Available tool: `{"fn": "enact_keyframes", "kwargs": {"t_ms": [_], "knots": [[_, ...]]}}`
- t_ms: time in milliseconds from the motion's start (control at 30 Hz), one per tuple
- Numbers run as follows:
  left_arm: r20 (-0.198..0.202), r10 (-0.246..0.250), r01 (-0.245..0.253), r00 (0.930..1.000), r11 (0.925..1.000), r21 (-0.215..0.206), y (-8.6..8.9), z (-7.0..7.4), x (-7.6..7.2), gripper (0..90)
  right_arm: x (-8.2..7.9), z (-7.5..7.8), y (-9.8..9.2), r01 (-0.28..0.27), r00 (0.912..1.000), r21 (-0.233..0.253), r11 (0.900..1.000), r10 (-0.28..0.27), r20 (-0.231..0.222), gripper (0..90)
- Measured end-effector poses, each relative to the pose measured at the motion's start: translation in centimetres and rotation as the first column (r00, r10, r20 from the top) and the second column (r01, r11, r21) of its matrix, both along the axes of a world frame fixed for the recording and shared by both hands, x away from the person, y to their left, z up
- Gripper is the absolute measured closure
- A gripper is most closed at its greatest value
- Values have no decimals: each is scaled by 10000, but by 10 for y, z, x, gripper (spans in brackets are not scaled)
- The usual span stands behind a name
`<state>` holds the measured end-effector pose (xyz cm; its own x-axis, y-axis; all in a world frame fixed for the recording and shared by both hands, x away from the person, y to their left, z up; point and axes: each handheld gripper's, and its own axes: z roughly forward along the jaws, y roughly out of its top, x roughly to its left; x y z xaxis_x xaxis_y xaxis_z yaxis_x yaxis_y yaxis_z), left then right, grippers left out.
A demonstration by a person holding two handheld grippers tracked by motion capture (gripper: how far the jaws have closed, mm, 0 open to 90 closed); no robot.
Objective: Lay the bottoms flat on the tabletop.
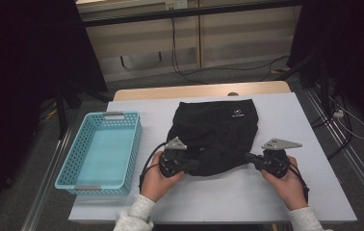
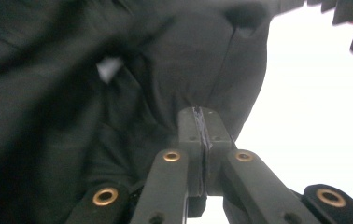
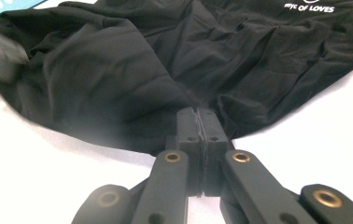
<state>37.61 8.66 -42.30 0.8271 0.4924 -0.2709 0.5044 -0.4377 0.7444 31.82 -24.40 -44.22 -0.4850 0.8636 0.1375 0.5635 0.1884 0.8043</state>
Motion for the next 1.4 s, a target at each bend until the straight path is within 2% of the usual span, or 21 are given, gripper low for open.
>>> {"fn": "enact_keyframes", "kwargs": {"t_ms": [100,233,333,433,533,600,667,733,833,967,1000,1167,1300,1400], "knots": [[72,629,-624,9980,9964,-565,15,5,7,893,-1,2,-2,-52,10000,29,10000,52,42,900],[172,1215,-1194,9924,9883,-950,28,8,14,899,-2,8,-1,-207,9995,303,9993,200,233,900],[333,1437,-1406,9891,9867,-816,30,6,18,899,0,9,9,-350,9987,116,9993,345,374,898],[347,1627,-1602,9861,9850,-647,30,-1,21,899,5,6,20,-412,9979,-359,9985,429,477,897],[374,1692,-1670,9849,9843,-566,28,-6,22,899,12,0,26,-310,9983,-750,9967,346,474,897],[377,1639,-1618,9858,9854,-535,26,-8,22,899,16,-4,27,-167,9989,-821,9965,202,414,897],[362,1573,-1558,9869,9869,-412,24,-10,22,899,19,-8,29,-120,9989,-1175,9930,173,438,892],[360,1546,-1534,9873,9875,-356,23,-12,22,898,20,-10,30,-145,9993,-1207,9926,186,332,880],[383,1596,-1584,9864,9868,-322,23,-12,22,899,19,-11,32,-208,9993,-1232,9922,246,289,810],[539,1698,-1680,9840,9851,-363,26,-9,22,898,10,-3,37,-290,9979,-1049,9941,349,553,692],[613,1714,-1694,9833,9849,-352,27,-8,22,899,7,-2,39,-394,9967,-1027,9939,464,667,684],[599,1829,-1805,9813,9826,-444,28,-7,22,899,-3,0,56,-1073,9912,-867,9904,1133,681,673],[654,1710,-1688,9831,9849,-390,25,-7,21,899,-5,-1,73,-1715,9831,-706,9827,1753,529,692],[631,1680,-1663,9838,9856,-302,25,-8,21,899,-6,-4,84,-2065,9769,-740,9757,2098,399,649]]}}
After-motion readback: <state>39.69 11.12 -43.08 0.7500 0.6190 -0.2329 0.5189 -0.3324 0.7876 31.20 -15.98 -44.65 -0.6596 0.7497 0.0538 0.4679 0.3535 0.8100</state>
